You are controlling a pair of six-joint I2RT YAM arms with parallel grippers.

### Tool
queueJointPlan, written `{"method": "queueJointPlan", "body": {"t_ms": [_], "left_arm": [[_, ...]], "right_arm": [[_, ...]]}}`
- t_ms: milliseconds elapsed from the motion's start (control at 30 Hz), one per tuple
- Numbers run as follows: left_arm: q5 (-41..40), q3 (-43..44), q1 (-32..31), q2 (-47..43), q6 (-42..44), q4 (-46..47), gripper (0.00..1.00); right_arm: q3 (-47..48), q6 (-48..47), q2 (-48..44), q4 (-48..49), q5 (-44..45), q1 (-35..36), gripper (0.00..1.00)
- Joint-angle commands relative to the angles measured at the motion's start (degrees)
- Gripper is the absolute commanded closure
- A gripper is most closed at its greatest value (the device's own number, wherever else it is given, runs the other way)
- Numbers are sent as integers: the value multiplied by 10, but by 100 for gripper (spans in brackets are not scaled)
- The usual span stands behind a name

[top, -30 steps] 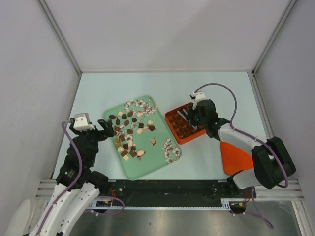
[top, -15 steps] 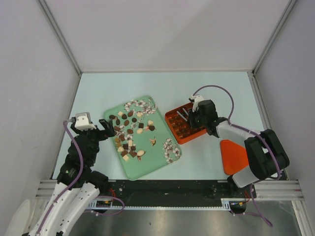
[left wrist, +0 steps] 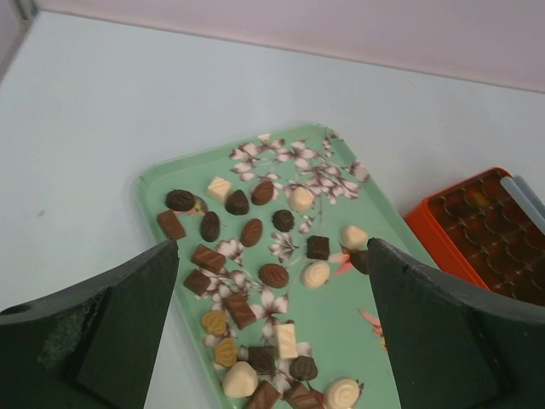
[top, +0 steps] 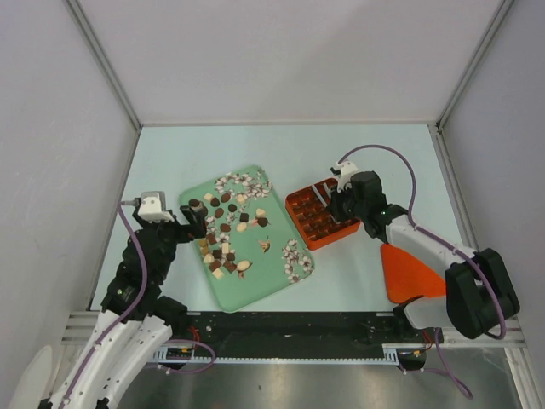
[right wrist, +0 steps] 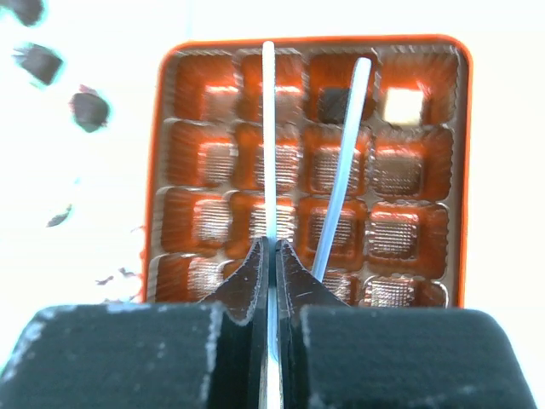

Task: Pack the chocolate
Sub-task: Adjust the clamp.

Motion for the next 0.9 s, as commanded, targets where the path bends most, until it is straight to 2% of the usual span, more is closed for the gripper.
{"method": "queueJointPlan", "body": {"t_ms": [0, 133, 167, 300, 433, 533, 800, 867], "left_arm": [[108, 21, 4, 42, -44, 28, 4], [208, 25, 3, 88, -126, 69, 3], [258, 20, 3, 104, -143, 83, 3], [327, 3, -7, 147, -221, 173, 2], [327, -6, -39, 179, -279, 231, 3], [306, -12, -63, 207, -308, 257, 4], [258, -40, -99, 230, -369, 271, 19], [257, -49, -101, 232, -375, 282, 26]], "right_arm": [[31, -8, -63, -27, -4, 39, 100], [34, 6, -93, -27, 30, 111, 100], [34, 8, -99, -24, 41, 126, 100], [36, 26, -115, -4, 81, 202, 100], [37, 37, -121, 22, 123, 277, 100], [37, 47, -119, 57, 141, 304, 100], [37, 57, -111, 89, 179, 358, 100], [37, 57, -108, 94, 182, 363, 100]]}}
